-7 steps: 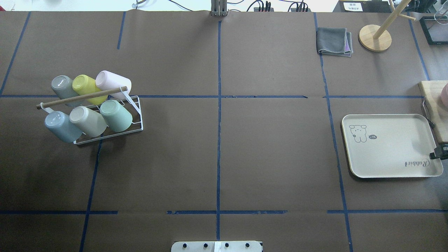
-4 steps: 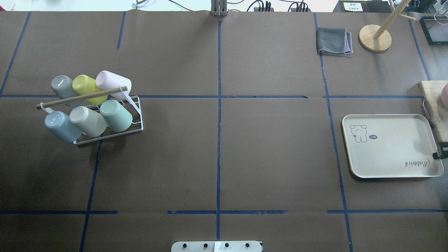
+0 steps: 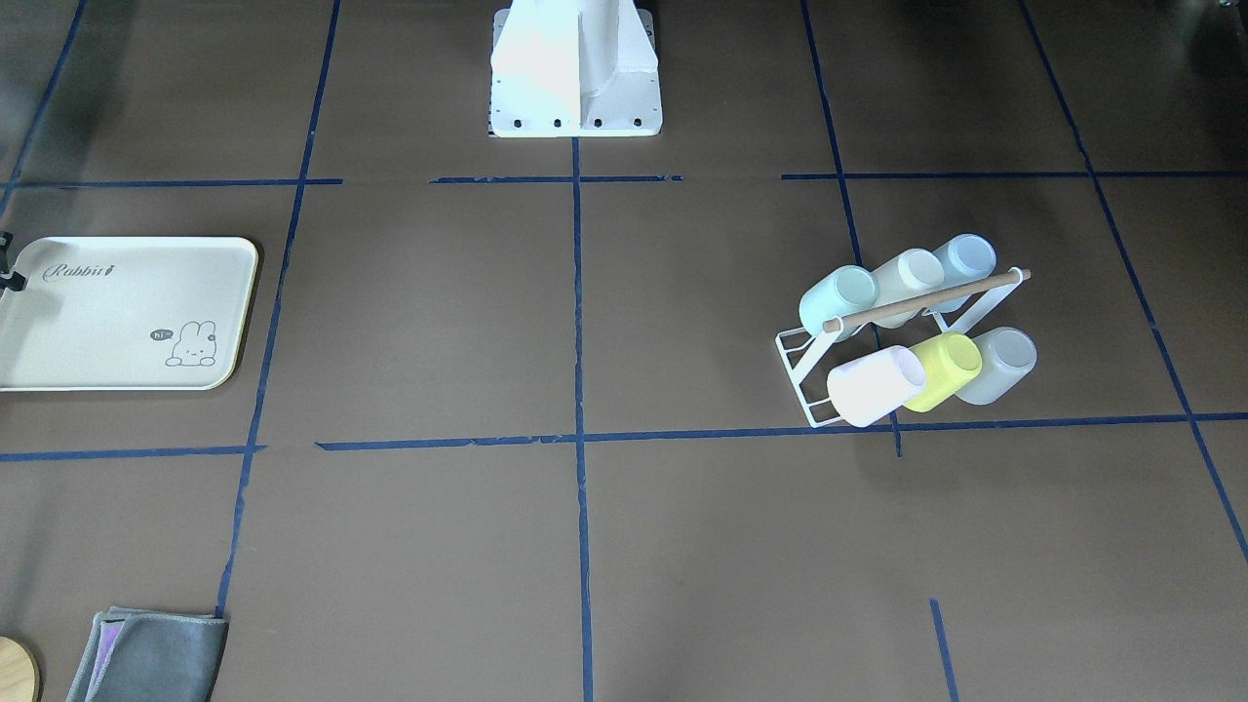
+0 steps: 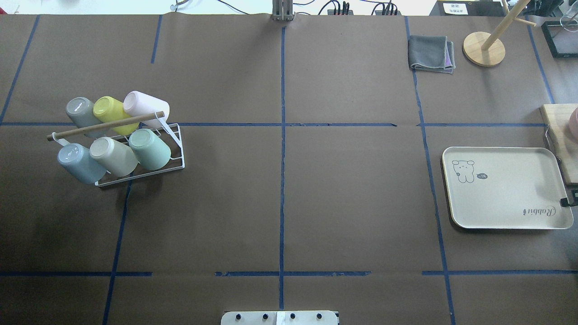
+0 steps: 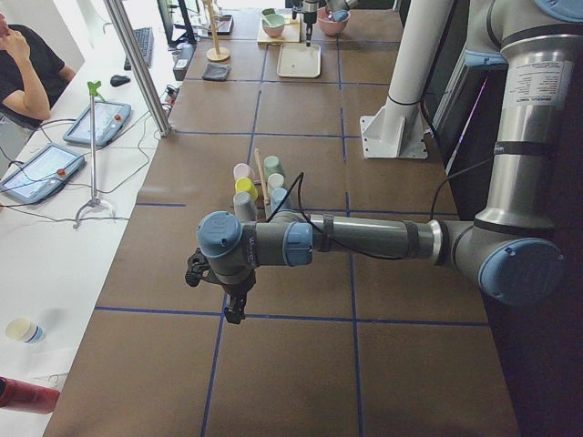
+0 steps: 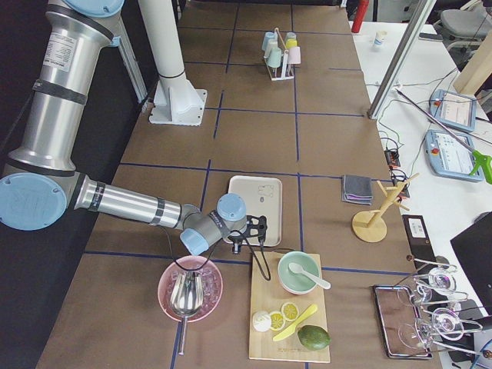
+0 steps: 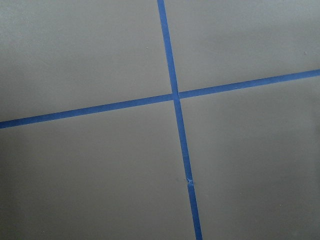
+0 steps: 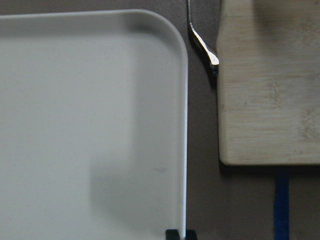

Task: Pick up and place green cup on tray

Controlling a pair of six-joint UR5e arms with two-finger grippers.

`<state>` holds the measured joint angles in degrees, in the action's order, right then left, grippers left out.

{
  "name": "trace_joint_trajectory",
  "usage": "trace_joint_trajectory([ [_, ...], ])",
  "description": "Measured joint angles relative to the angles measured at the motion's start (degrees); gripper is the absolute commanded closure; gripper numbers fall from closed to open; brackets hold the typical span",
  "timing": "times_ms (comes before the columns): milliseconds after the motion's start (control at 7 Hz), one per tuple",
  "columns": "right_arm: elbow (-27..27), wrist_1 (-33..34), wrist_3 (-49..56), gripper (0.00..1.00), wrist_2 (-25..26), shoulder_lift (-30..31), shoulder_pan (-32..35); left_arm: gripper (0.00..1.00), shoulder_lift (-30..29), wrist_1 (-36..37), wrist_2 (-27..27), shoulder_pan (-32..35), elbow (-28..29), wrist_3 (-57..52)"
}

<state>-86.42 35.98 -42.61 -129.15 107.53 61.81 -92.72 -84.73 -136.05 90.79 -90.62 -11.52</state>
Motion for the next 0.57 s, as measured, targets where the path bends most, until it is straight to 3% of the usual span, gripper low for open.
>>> trace_joint_trajectory([
  [571,-1.28,-5.36,-0.45,1.0,-6.69,0.95,8.71,0.0,-0.17,0.0,0.0,0.0,-0.04,1.19],
])
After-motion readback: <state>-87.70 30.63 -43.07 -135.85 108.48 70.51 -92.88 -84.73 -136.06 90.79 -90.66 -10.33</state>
